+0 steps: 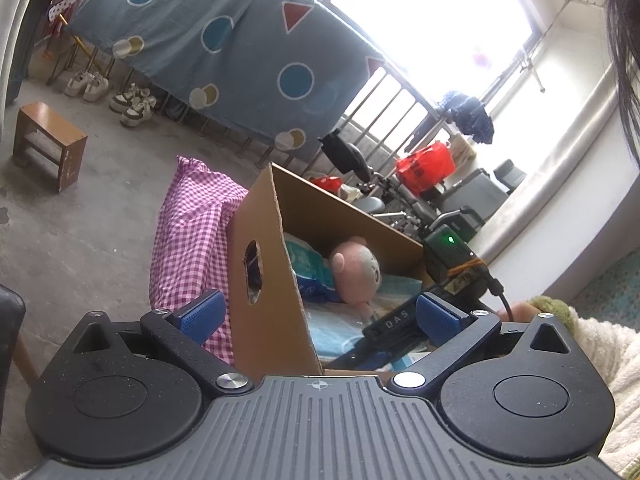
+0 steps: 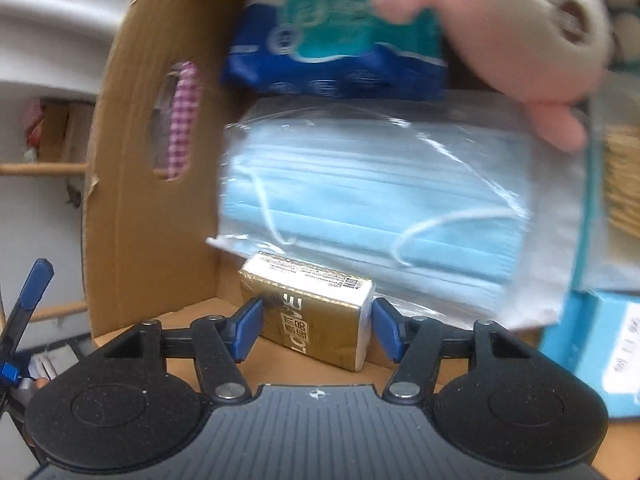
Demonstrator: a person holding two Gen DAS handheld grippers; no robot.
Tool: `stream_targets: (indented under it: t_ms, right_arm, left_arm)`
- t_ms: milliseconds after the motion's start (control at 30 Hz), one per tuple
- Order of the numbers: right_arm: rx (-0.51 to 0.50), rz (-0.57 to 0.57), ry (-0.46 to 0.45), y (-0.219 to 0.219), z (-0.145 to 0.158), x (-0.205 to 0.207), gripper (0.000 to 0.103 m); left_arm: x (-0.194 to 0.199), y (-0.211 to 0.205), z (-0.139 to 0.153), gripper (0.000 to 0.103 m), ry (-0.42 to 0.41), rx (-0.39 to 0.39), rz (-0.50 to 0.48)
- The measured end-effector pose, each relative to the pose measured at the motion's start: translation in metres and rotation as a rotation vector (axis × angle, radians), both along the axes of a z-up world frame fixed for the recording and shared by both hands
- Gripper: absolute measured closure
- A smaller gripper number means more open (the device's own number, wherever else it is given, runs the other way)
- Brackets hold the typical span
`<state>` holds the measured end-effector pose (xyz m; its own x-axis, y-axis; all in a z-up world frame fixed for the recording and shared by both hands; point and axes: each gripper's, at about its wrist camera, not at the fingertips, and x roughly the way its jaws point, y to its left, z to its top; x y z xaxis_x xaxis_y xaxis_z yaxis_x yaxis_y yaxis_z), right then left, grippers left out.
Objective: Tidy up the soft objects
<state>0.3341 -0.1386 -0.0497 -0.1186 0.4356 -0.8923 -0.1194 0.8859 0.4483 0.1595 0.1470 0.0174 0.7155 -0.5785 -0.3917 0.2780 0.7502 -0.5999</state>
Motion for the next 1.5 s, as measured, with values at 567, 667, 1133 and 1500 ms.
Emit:
stream_targets:
  t_ms: [567,667,1133,1500]
  right_arm:
    - [0.1,-0.034,-0.032,0.03,-0.002,0.0,0.04]
    - [0.119,-0.072,-0.098,0.008,0.018,-0.009,0.039]
    - [0.301,-0.504,-0.539,-0.177,0.111,-0.188,0.027]
    - [0.422,-0.716,-0.562,-0.211,0.044,-0.28,0.027]
  left_arm:
    - [-0.007,-0.002,0.004,0.001,0.006,-0.003,0.001]
    - [-0.012,-0.003,0.006,0.001,0.001,-0.003,0.0]
    - [-0.042,-0.039,0.015,0.001,0.059,0.048,-0.1]
    - [-0.065,-0.108,-0.015,0.001,0.161,0.225,-0.238]
